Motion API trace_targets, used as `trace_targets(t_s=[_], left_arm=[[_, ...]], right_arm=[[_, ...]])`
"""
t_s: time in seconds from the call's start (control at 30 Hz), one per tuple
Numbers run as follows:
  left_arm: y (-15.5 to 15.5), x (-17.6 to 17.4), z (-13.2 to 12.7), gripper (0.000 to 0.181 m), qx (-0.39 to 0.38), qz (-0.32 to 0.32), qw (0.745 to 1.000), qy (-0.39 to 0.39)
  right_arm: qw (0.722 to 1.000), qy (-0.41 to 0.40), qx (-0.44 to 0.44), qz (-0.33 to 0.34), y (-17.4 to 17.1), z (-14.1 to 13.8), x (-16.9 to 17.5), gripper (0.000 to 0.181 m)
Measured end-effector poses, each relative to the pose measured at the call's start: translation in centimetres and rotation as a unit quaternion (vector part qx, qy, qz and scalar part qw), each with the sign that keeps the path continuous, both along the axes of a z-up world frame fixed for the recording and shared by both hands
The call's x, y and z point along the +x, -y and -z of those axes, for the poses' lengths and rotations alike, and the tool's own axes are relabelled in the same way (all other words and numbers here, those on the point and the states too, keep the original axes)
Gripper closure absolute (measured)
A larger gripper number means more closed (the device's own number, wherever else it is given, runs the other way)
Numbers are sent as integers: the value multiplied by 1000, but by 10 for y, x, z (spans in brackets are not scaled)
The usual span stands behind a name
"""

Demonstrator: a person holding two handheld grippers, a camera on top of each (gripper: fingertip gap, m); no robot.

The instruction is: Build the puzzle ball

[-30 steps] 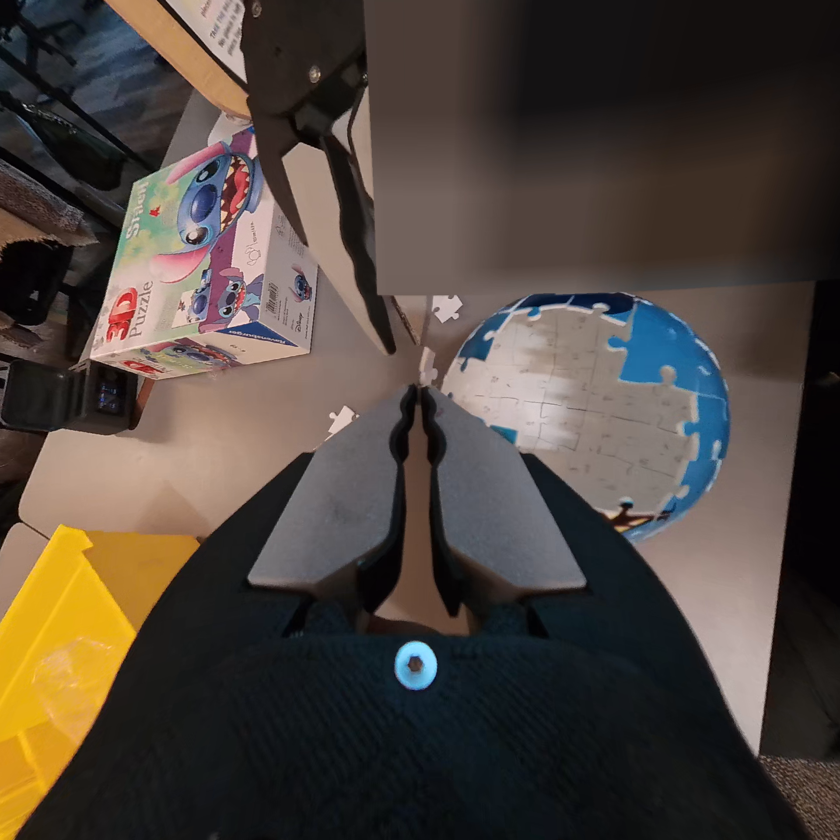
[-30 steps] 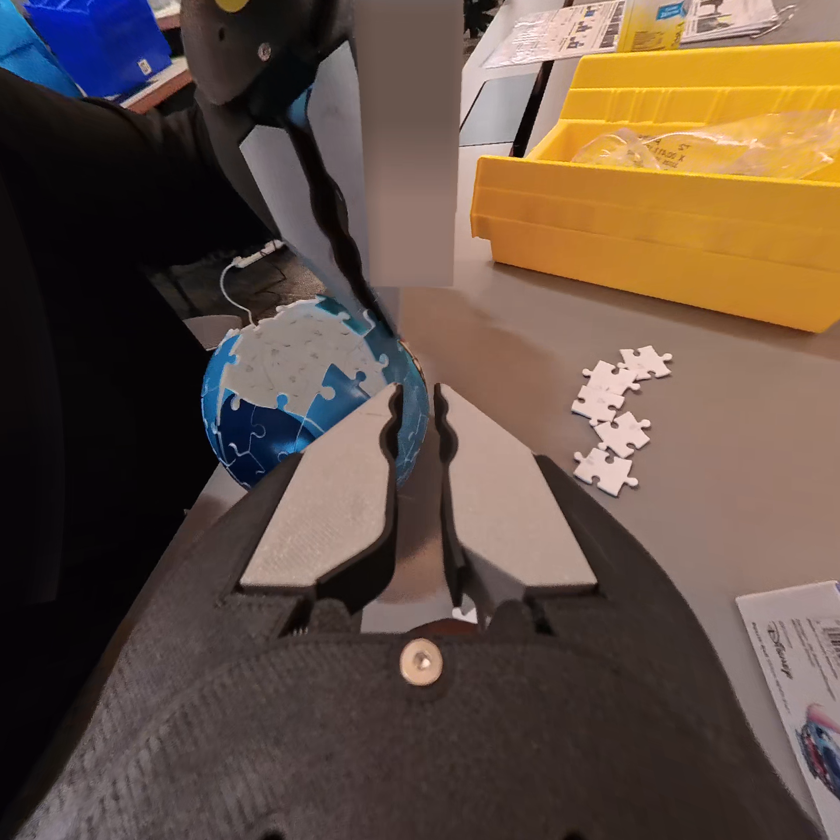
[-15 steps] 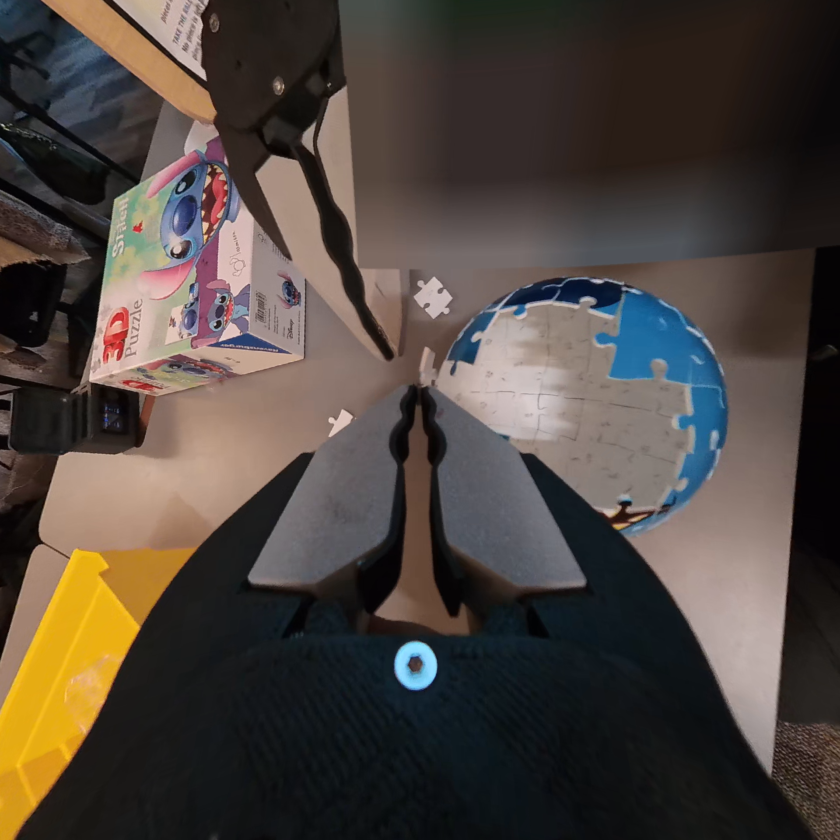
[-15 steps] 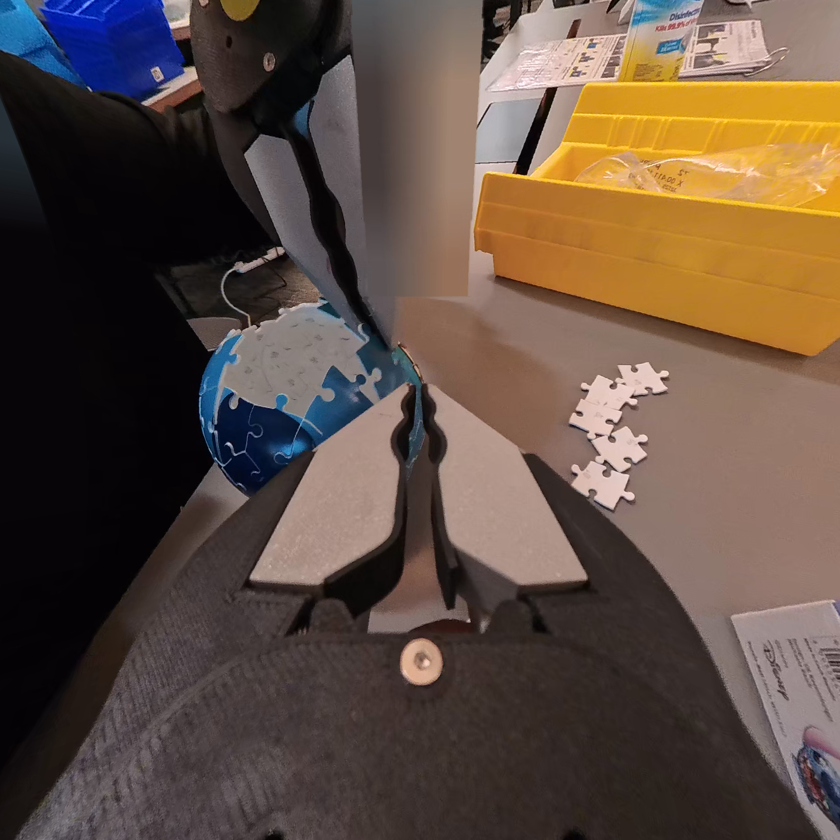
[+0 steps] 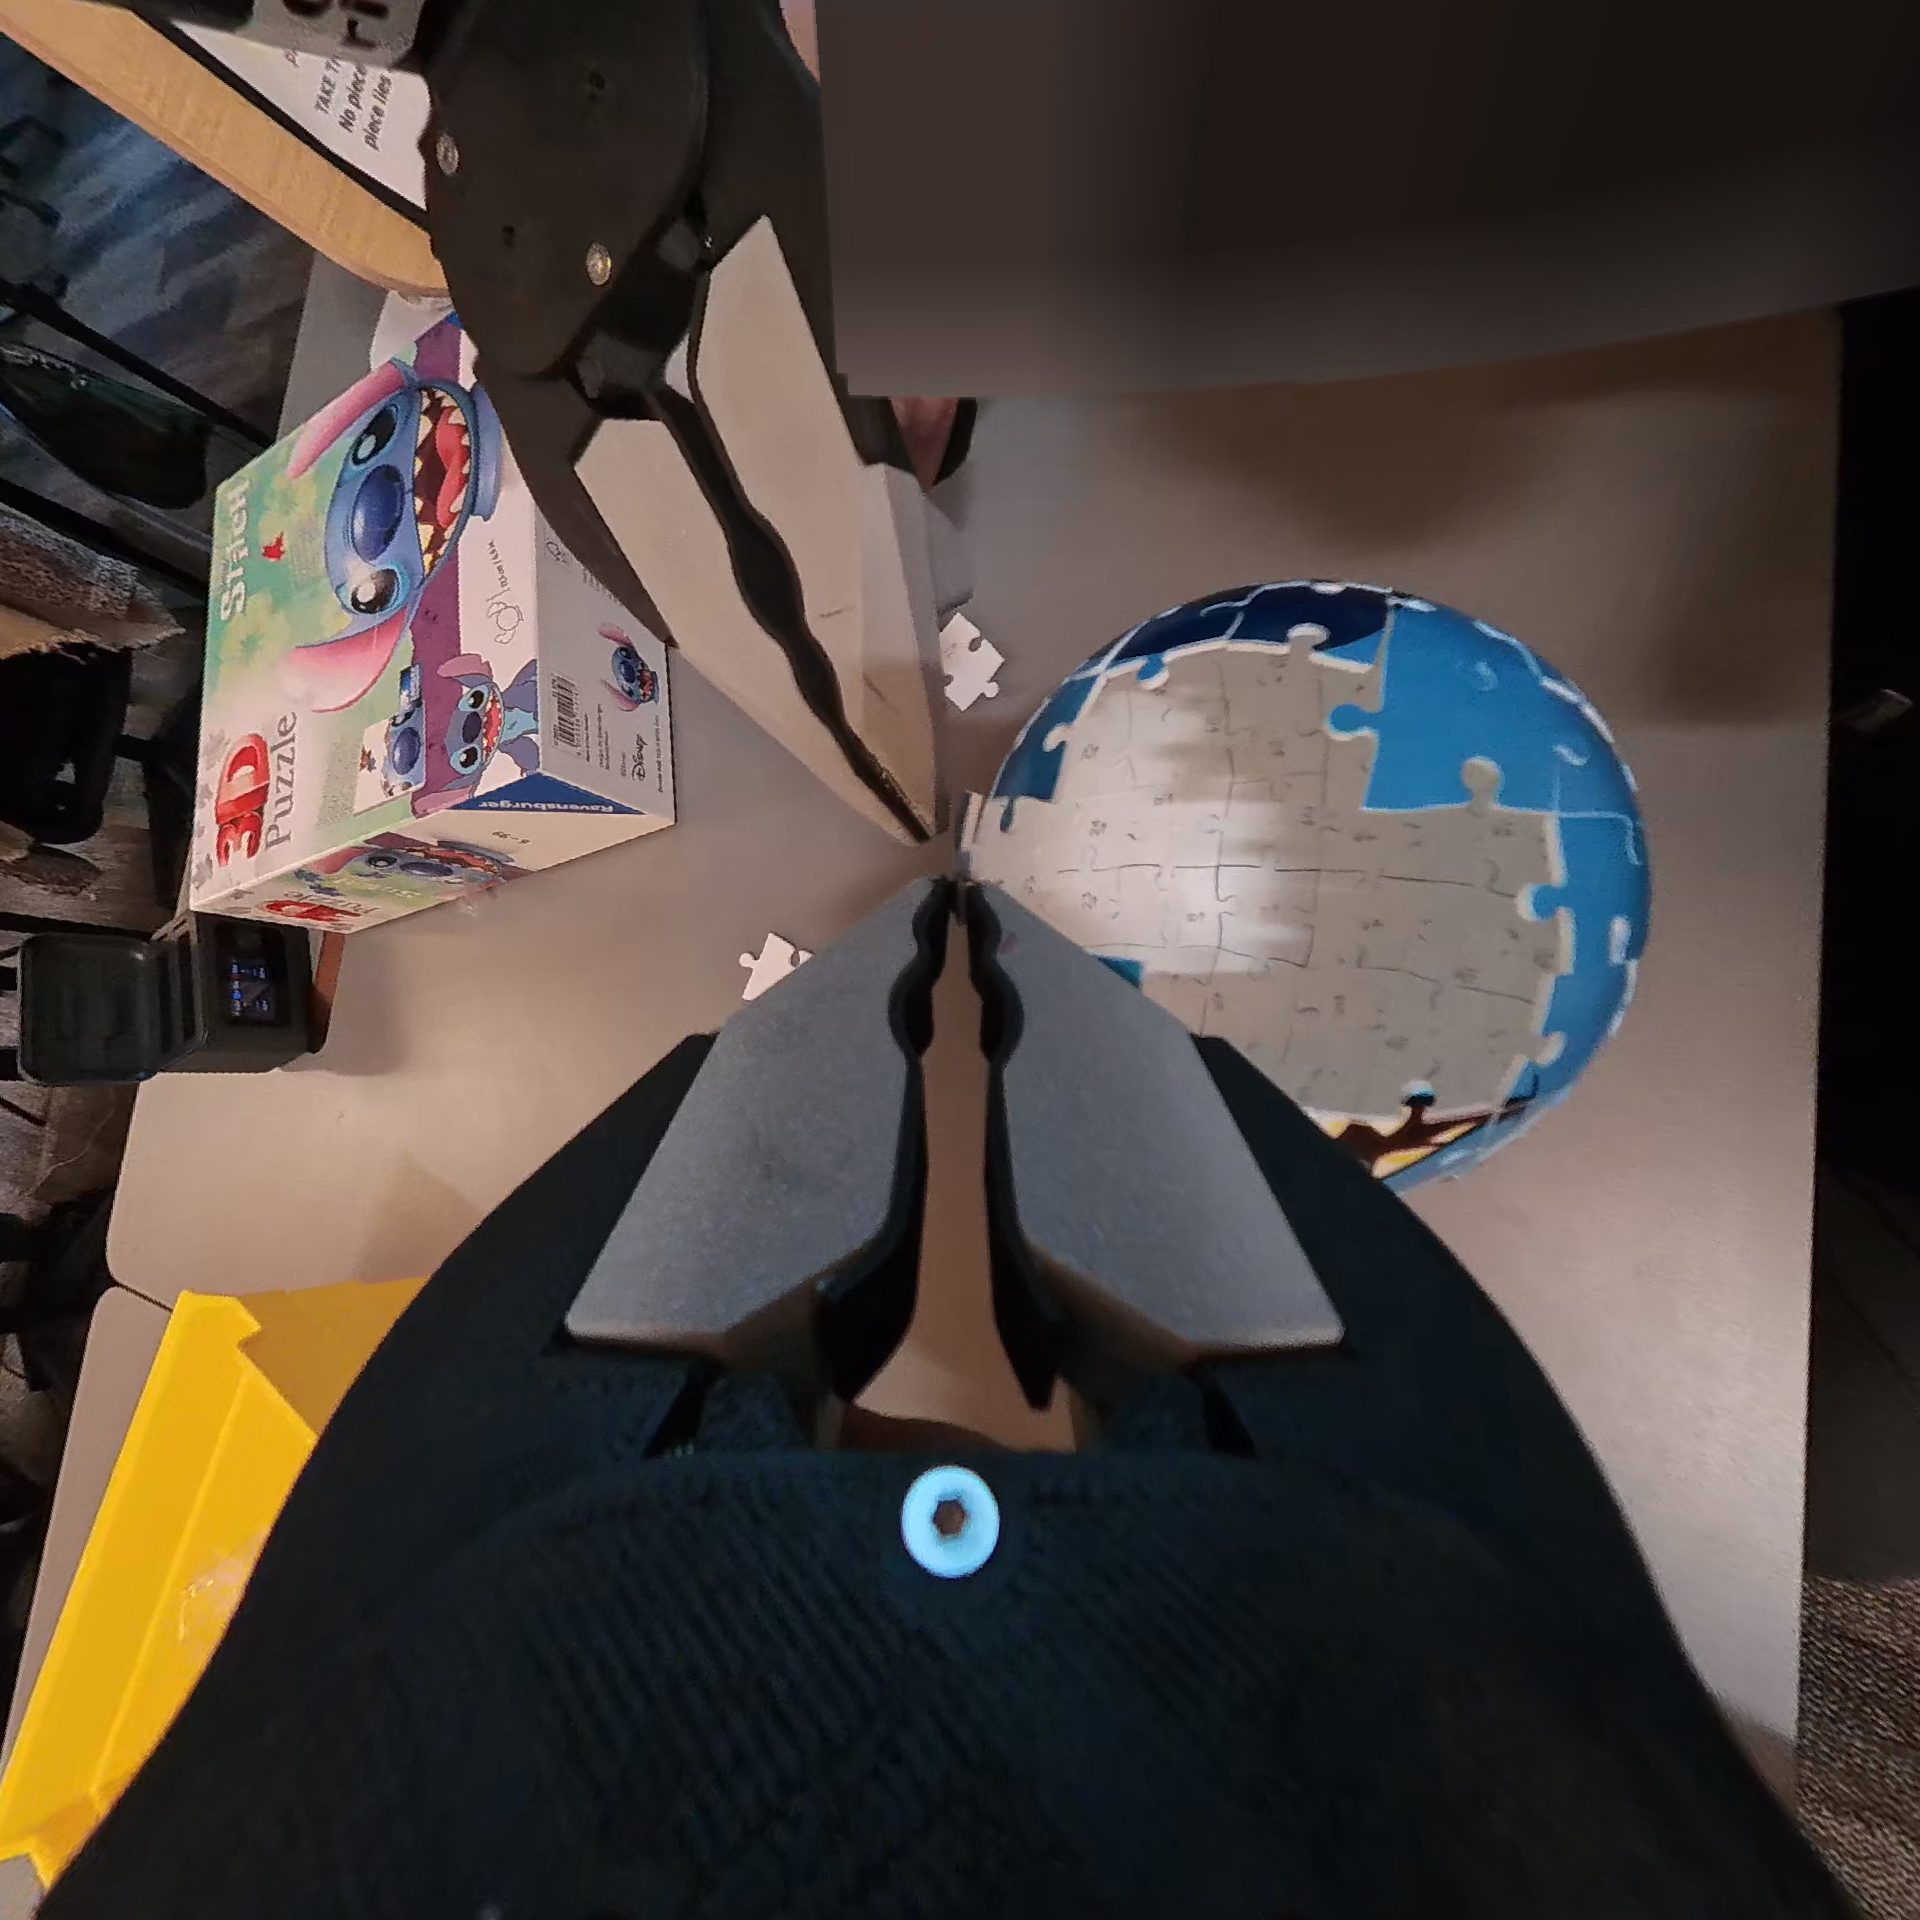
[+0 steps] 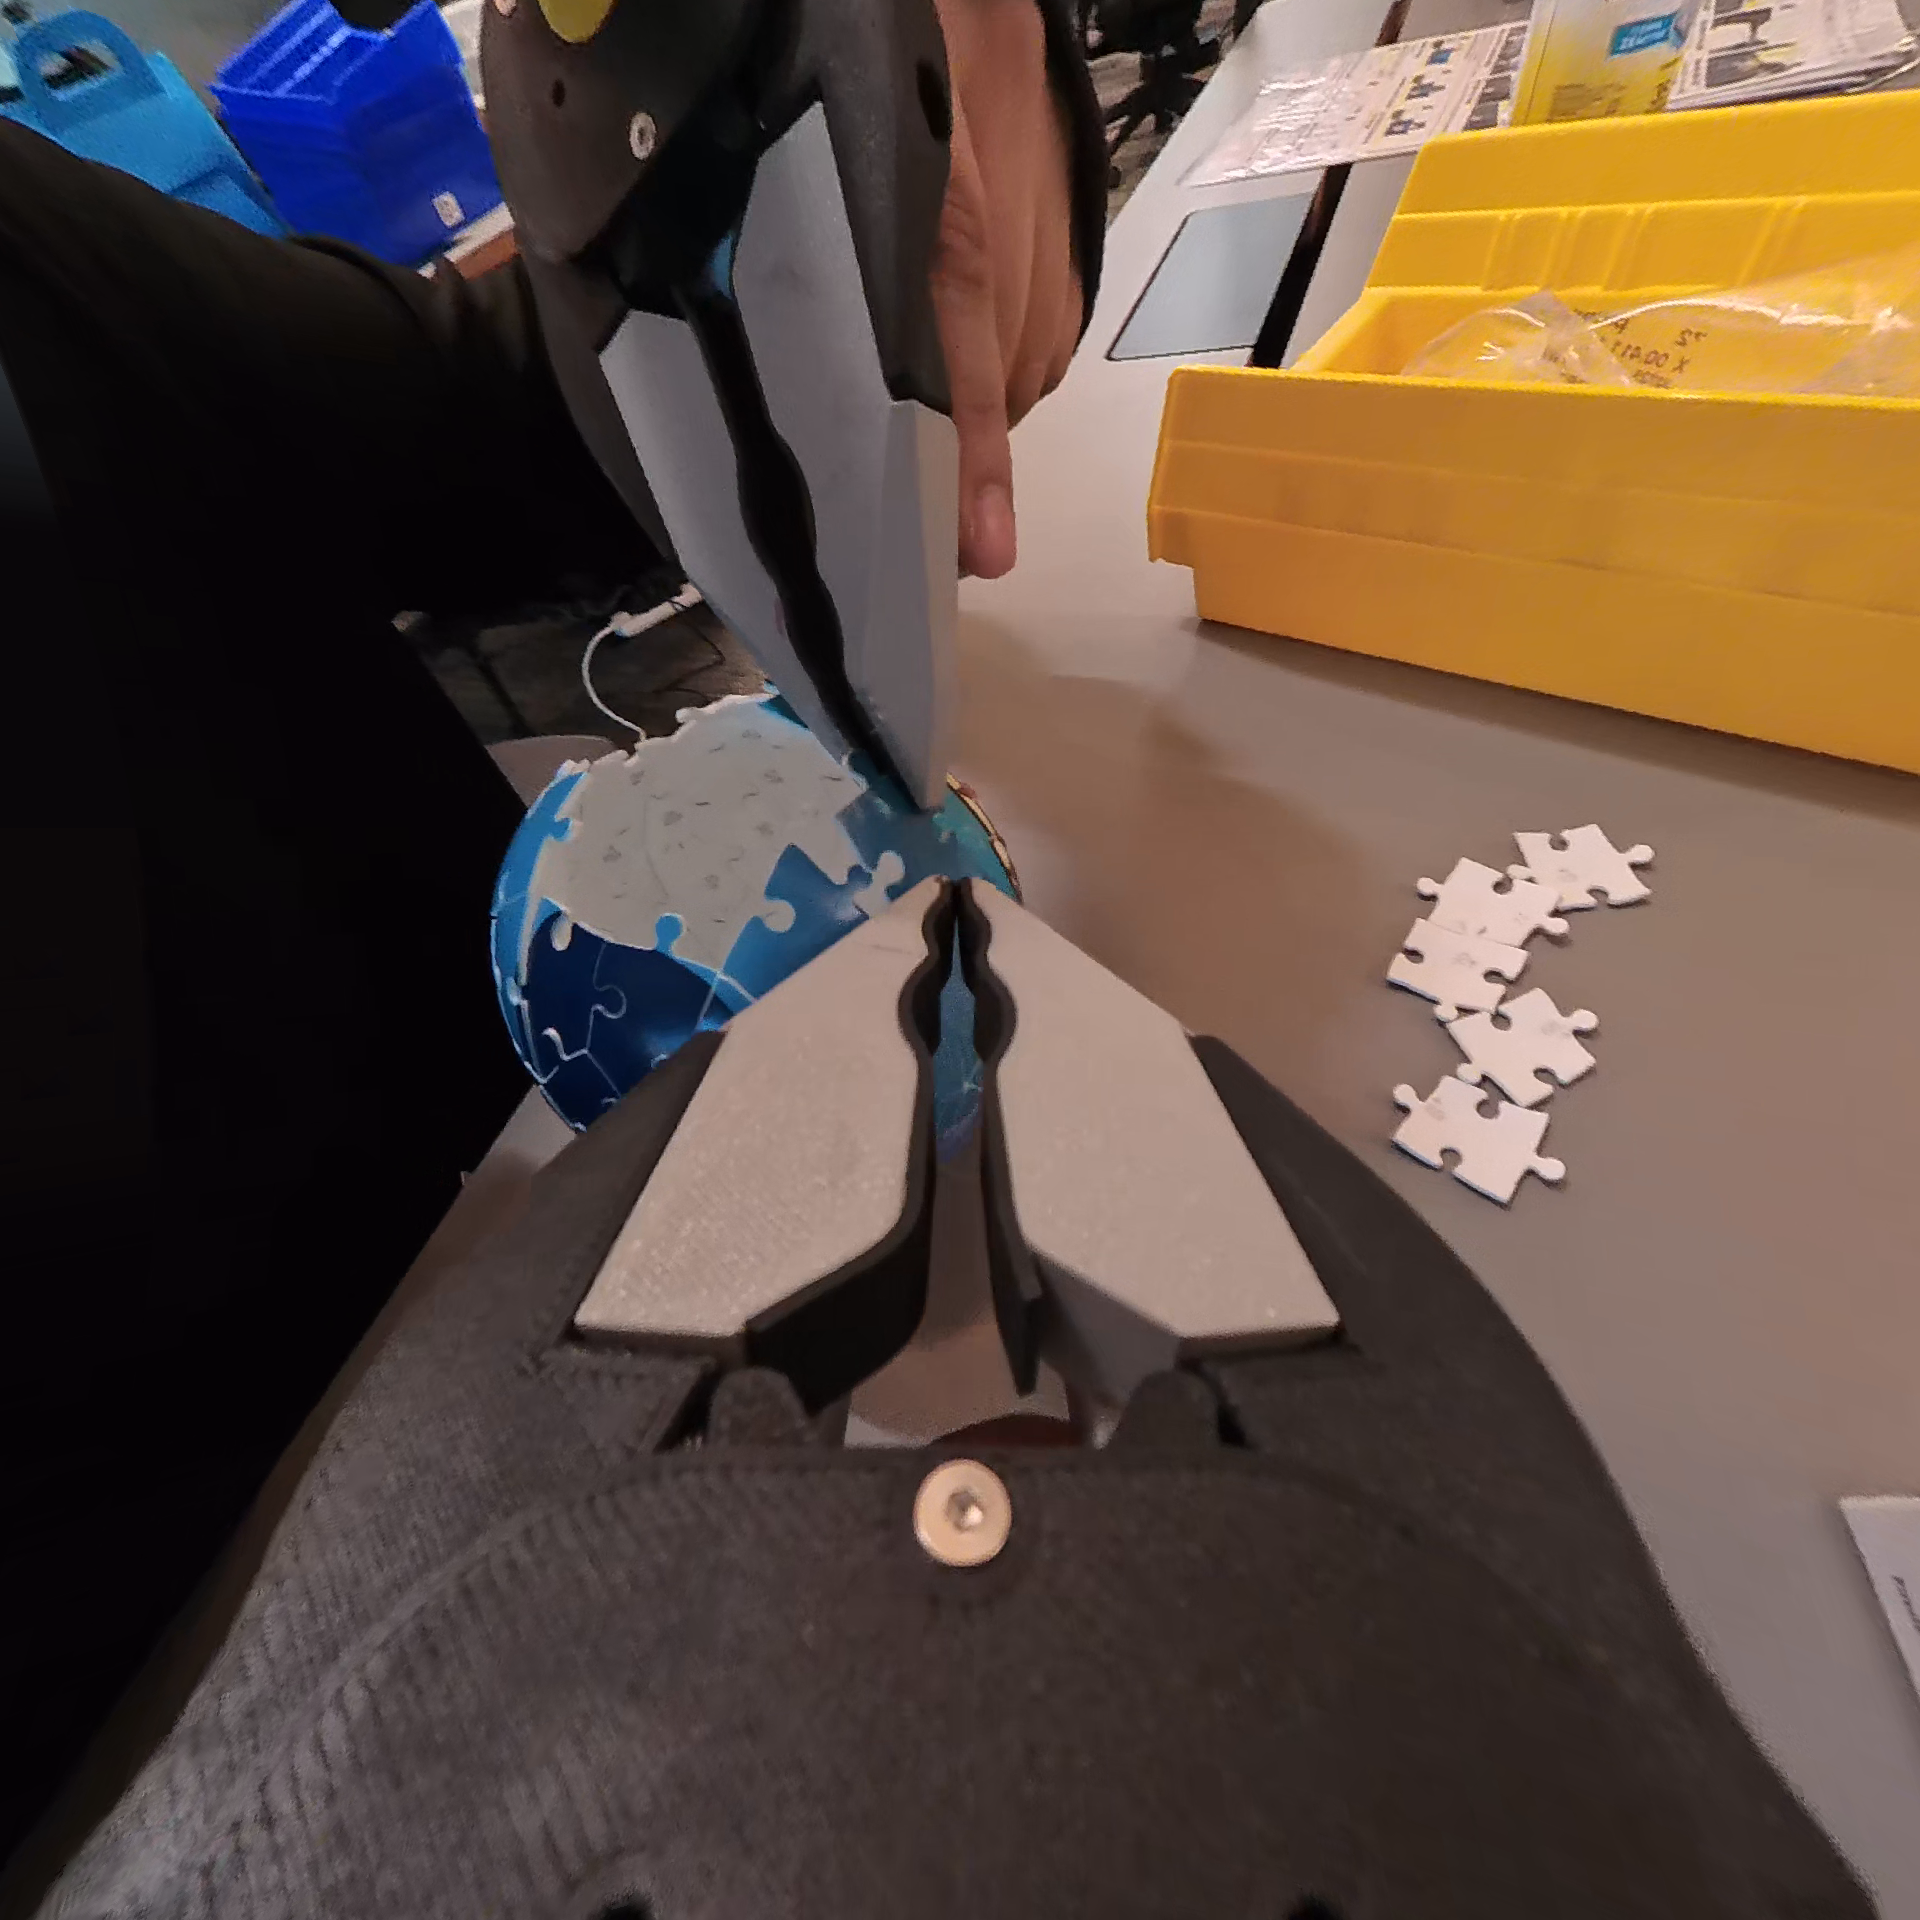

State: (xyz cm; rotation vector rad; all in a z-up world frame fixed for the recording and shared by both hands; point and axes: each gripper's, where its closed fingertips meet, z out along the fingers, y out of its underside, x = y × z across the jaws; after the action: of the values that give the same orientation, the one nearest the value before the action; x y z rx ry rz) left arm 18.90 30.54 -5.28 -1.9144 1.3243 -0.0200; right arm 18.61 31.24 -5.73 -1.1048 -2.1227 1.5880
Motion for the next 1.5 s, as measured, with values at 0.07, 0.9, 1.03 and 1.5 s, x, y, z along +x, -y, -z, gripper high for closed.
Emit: trace_targets(t_s=[0.07, 0.9, 1.03, 1.5], left_arm=[[1, 0, 0, 180, 0, 2, 1000, -2], [5, 0, -1, 178, 5, -1, 1000, -9], [8, 2, -4, 176, 3, 1, 1000, 1], [12, 11, -7, 179, -6, 2, 1000, 7]], right_arm=[[1000, -2, -4, -2, 1, -2, 0, 181], [999, -25, 16, -29, 13, -5, 7, 176], [999, -22, 12, -31, 14, -5, 7, 176], [998, -14, -21, -63, 14, -9, 12, 162]])
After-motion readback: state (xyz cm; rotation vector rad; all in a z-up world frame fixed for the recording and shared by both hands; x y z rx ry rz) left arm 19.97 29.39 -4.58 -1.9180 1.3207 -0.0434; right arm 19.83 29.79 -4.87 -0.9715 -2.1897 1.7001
